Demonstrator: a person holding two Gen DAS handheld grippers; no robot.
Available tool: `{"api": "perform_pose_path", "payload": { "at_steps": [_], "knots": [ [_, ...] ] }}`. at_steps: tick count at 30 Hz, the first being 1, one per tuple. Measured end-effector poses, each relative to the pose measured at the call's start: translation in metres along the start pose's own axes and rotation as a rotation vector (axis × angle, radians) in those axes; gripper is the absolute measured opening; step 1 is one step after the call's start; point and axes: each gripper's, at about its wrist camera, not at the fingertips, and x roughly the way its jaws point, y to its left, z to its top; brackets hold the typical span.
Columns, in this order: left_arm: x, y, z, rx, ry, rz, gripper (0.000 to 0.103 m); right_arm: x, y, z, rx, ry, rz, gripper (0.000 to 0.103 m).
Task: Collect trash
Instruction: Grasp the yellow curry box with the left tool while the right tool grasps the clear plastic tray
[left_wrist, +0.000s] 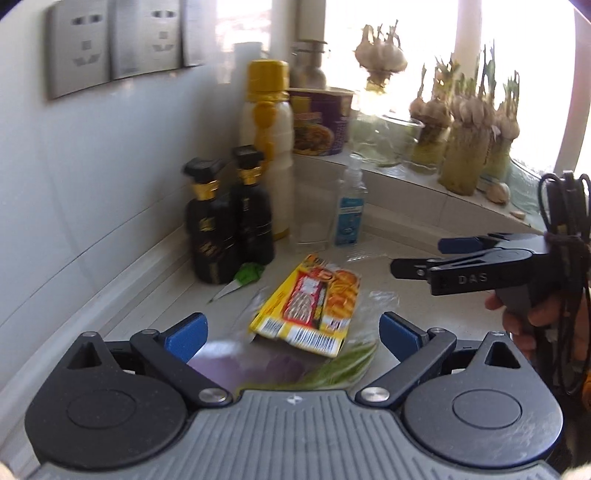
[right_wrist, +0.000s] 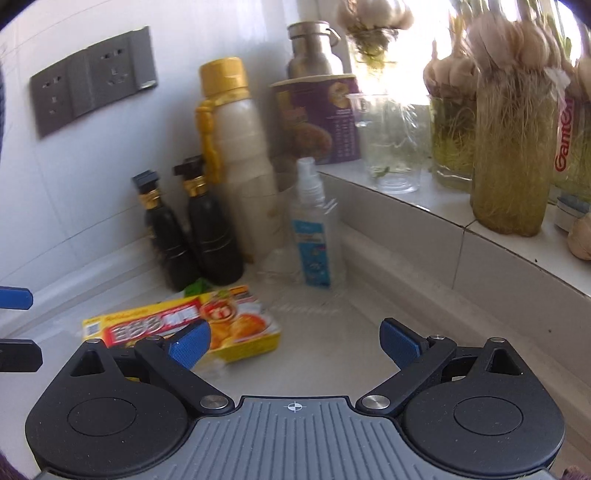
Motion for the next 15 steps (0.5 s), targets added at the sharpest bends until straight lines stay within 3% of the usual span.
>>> {"api": "perform_pose_path", "payload": {
  "at_steps": [7,15],
  "knots": [
    [0.045,-0.012,0.014,0.054,0.13,-0.058,0.083,0.041,-0.024,0.004,-0.029,0.001,0.048,0.099],
    [0.067,-0.013,0.013,0.055,0.201,-0.027,0.073,0.075,-0.036,0.018,0.048,0.008,0.132,0.096]
  ]
}}
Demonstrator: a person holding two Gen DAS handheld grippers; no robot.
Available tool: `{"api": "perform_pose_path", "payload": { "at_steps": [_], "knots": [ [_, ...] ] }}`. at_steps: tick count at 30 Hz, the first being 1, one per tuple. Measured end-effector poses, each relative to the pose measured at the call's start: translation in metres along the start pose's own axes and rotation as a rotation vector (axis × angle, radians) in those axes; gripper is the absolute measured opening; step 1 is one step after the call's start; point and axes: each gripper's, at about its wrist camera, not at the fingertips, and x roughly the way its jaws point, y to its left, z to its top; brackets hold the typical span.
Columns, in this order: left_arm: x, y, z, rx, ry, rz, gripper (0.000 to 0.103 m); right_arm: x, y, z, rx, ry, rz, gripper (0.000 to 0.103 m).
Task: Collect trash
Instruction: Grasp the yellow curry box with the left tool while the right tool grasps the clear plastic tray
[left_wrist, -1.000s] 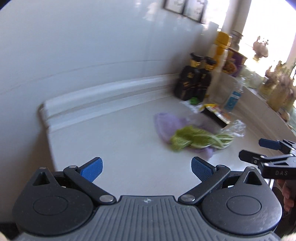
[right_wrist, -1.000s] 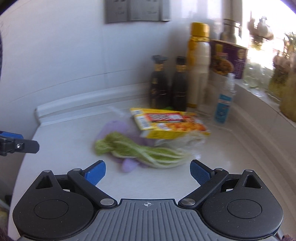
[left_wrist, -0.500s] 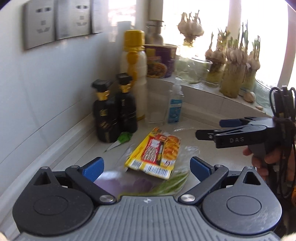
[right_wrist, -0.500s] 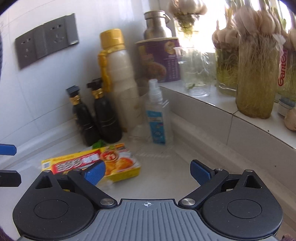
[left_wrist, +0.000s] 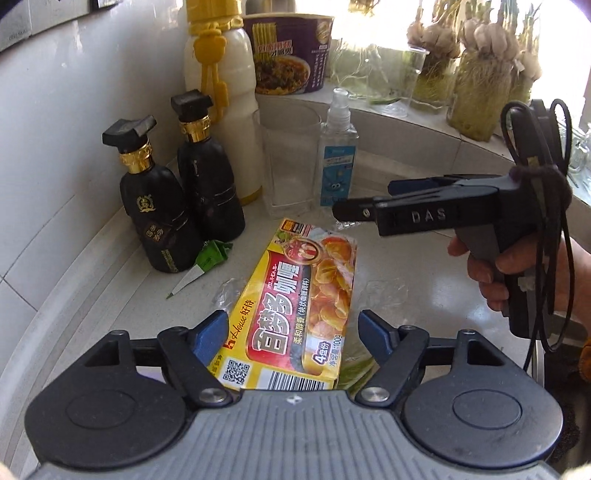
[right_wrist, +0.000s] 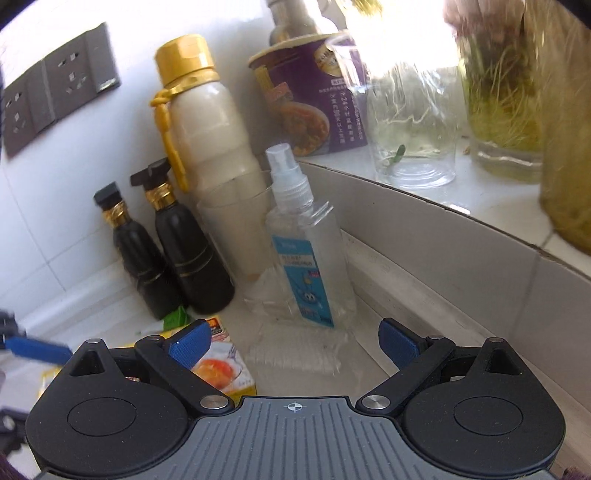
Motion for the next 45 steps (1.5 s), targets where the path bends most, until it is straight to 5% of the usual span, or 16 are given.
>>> {"api": "perform_pose_path", "payload": {
  "at_steps": [9,17,20,23,27,37,45],
  "knots": [
    [0.005,-0.002,-0.002,0.031,0.031,-0.009,0.083,0.015,0.006,-0.005,0.001,0.038,0.051,0.091],
    [0.007,0.018,-0.008,-0.039,0.052,0.079,0.054,-0.012,0.022,-0.028,-0.045,0.034,0.146,0.085],
    [0.004,0.031,-0.01,-0.097,0.037,0.049,0.055,-0.017,0.022,-0.028,-0.082,0.002,0.083,0.086],
    [0.003,0.039,-0.009,-0.106,0.005,0.014,0.074,-0.014,0.021,-0.026,-0.128,-0.018,0.033,0.085],
    [0.01,0.04,0.0,-0.04,-0.007,-0.027,0.082,-0.009,0.017,-0.026,-0.214,0.005,-0.042,0.067],
    [0.036,0.019,0.032,0.085,0.048,-0.05,0.077,0.0,0.016,-0.026,-0.266,0.023,-0.059,0.066],
    [0.064,-0.006,0.037,0.231,0.149,0.037,0.074,0.014,0.017,-0.024,-0.25,0.031,-0.039,0.055]
  ]
}}
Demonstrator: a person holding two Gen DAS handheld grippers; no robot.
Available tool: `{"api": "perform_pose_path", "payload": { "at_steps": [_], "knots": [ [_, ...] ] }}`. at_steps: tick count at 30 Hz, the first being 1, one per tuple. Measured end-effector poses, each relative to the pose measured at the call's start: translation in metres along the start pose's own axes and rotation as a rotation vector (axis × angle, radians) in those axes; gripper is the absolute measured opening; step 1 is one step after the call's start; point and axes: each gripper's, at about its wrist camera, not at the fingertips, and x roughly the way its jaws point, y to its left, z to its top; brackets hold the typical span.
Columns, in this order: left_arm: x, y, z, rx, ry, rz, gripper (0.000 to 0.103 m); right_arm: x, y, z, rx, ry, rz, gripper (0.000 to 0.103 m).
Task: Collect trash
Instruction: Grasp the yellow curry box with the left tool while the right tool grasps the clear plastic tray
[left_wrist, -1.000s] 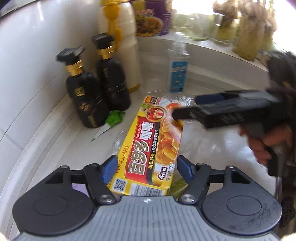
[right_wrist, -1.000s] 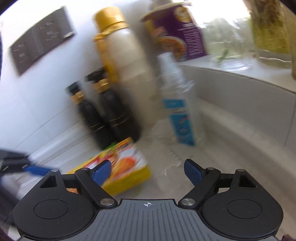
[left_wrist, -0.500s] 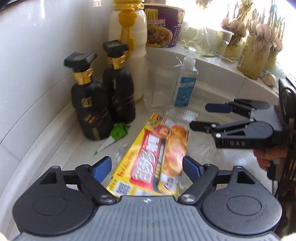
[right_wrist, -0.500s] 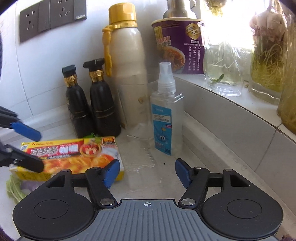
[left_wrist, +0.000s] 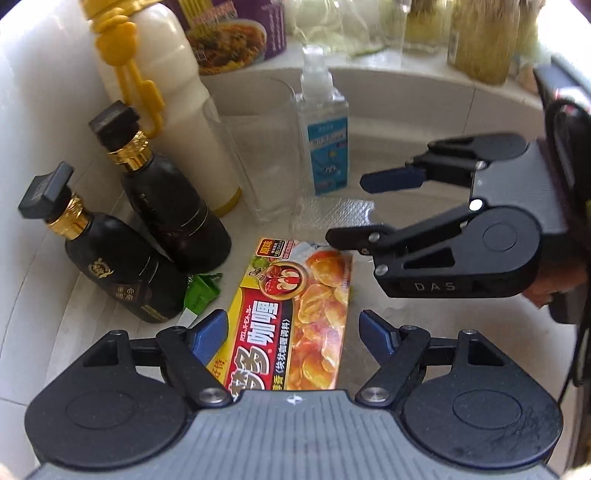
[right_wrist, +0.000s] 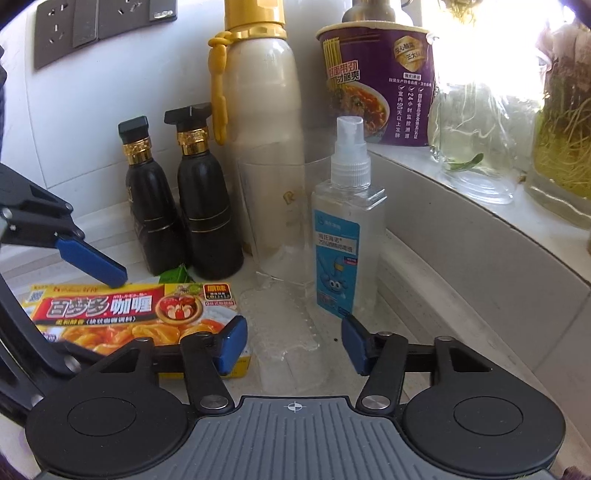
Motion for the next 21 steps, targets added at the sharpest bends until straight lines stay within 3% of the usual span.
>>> {"api": "perform_pose_path", "payload": {
  "at_steps": [5,9,12,15,18,20,21],
  "knots": [
    [0.007,0.002,0.0,0.001,0.033,0.018,0.067,0.006,-0.004,0.004,0.023,0.015,0.013,0.055],
    [0.002,0.009,-0.008,-0.017,0.02,-0.01,0.048,0.001,-0.008,0.004,0.04,-0.001,0.02,0.055],
    [-0.002,0.015,-0.013,-0.042,0.011,-0.013,0.044,0.004,-0.007,0.003,0.028,0.012,0.024,0.055],
    [-0.002,0.018,-0.018,-0.051,0.008,-0.023,0.048,0.013,-0.003,0.004,0.014,0.023,0.026,0.055],
    [0.004,0.023,-0.018,-0.047,0.01,-0.017,0.062,0.021,0.0,0.005,0.008,0.028,0.027,0.053],
    [0.009,0.023,-0.017,-0.029,0.006,-0.023,0.068,0.027,0.003,0.004,-0.006,0.04,0.024,0.042],
    [0.012,0.024,-0.016,-0.02,0.006,-0.026,0.071,0.029,0.004,0.003,-0.009,0.04,0.023,0.041]
  ]
}}
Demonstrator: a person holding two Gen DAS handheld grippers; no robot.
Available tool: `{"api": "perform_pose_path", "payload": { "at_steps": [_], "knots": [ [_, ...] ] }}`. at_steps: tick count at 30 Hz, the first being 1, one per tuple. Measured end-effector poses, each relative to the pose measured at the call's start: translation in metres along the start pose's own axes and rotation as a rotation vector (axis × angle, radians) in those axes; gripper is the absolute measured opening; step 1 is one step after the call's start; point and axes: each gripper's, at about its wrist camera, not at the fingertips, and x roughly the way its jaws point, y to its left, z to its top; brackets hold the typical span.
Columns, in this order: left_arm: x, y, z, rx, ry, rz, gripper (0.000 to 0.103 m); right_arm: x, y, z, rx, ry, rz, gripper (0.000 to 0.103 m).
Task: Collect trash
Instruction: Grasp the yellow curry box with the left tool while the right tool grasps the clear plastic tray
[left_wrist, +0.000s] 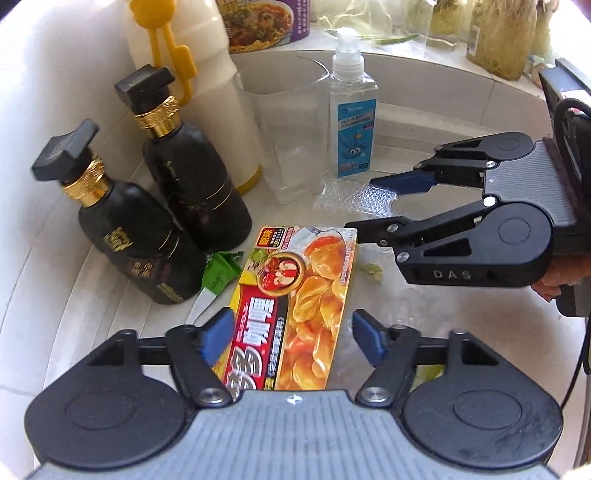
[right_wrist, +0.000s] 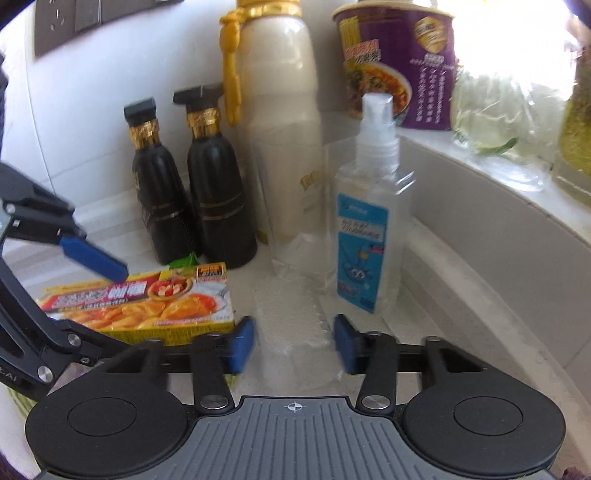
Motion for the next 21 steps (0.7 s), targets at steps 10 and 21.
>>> {"api": "perform_pose_path", "payload": {
  "at_steps": [10,21],
  "knots": [
    [0.006,0.013,0.01,-0.038,-0.002,-0.023,0.053,-0.017,-0.002,-0.002,0.066,-0.055,-0.015,0.038],
    [-0.032,0.012,0.012,-0.008,-0.058,0.095,0.023,-0.057,0.008,-0.002,0.076,-0.116,-0.011,0.038]
  ]
}}
